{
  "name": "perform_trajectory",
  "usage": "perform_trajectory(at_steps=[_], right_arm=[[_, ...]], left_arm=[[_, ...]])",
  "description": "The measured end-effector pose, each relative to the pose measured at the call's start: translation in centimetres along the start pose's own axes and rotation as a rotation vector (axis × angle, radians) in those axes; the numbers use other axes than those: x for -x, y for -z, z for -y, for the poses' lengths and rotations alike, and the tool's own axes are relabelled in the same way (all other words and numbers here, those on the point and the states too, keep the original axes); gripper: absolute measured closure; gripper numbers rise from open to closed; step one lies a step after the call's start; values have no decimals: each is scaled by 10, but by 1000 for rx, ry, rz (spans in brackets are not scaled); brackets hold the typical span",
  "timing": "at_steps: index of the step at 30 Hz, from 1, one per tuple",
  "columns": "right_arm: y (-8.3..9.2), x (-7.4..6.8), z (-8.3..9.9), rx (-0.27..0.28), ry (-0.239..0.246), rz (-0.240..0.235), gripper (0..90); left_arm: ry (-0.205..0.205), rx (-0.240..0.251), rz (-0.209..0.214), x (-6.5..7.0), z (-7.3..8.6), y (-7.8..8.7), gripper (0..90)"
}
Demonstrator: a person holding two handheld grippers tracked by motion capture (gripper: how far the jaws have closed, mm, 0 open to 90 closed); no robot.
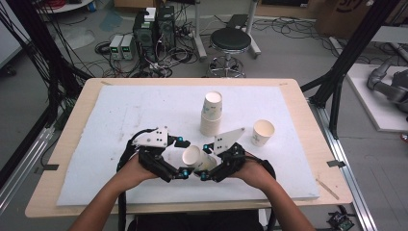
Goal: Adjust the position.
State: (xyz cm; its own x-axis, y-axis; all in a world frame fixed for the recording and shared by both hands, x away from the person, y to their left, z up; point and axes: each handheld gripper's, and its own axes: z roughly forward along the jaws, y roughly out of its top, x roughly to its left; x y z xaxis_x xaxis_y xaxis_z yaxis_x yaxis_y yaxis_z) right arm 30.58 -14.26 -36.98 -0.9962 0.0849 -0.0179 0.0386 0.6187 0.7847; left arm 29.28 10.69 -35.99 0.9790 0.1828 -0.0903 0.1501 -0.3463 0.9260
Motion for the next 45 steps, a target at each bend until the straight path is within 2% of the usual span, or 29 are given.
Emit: perform_trajectory(at_steps=[5, 8, 13, 20, 25, 31, 33, 36, 37, 41, 44, 45], right_arm=[[-1, 0, -6, -68, 24, 4, 331], [-1, 0, -10, -93, 36, -7, 331], [-1, 1, -17, -171, 65, -6, 331], [-6, 1, -25, -262, 75, -25, 331], [-9, 2, -27, -285, 82, -31, 331], [-11, 0, -28, -338, 67, -27, 331], [-12, 0, -28, -348, 74, -29, 331], [-13, 0, -28, -372, 94, -12, 331], [-13, 0, -28, -381, 88, -13, 331], [-14, -2, -27, -400, 86, -9, 332], [-14, -2, -26, -403, 102, 2, 319], [-13, -2, -26, -398, 115, 10, 311]], left_arm=[[-10, -59, -4, -2, -2, -4, 151], [-10, -73, 0, -4, -3, -4, 152], [-16, -115, 13, -6, -7, -6, 159], [-20, -162, 29, -6, -10, -10, 190], [-20, -179, 43, -6, -9, -12, 227], [-18, -215, 50, -7, -9, -15, 279], [-16, -233, 49, -7, -9, -16, 310], [-14, -238, 52, -7, -8, -17, 348], [-13, -234, 50, -7, -8, -18, 349], [-32, -259, 54, -7, -8, -21, 357], [-42, -255, 43, -6, -7, -20, 362], [-38, -237, 43, -6, -7, -19, 364]])
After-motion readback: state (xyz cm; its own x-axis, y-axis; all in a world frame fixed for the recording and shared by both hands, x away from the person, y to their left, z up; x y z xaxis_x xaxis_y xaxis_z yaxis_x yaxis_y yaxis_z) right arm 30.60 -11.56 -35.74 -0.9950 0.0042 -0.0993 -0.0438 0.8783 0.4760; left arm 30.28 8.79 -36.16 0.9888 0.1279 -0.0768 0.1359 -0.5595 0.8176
